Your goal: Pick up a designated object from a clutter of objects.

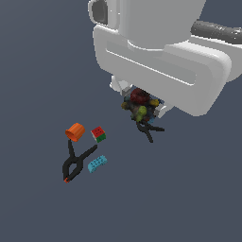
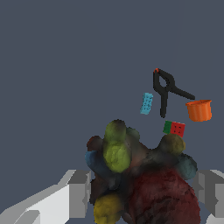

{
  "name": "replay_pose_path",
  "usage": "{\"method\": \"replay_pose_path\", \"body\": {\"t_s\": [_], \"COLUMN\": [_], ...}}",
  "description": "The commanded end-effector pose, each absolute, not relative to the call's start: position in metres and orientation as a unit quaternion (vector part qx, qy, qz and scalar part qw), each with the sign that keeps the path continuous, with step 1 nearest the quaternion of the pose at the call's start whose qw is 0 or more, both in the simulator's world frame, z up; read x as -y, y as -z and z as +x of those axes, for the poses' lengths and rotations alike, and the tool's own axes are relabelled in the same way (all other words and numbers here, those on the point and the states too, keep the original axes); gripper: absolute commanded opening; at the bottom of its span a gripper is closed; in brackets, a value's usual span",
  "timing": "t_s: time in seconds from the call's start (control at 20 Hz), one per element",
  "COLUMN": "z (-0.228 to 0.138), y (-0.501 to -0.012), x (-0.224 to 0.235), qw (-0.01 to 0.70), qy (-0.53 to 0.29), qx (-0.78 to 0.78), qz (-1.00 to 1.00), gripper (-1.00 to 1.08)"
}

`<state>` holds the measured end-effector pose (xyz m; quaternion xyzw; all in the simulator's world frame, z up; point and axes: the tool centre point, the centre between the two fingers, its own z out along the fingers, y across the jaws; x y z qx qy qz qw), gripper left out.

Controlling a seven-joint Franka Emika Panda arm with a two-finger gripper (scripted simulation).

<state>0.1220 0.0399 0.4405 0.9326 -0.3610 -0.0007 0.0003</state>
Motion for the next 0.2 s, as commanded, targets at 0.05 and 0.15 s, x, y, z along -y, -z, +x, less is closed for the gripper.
{"method": "replay_pose_path", "body": {"t_s": [0.05,0.15], "z": [0.1238,0.124], "y": [-0.4439,-0.4442], "x": [-0.0406,-0.0407], "qw": [0.0,0.0], "qy": [0.0,0.0], "qx": [0.361,0.361], "qz": [0.933,0.933], "gripper": [-1.0,-1.0]}}
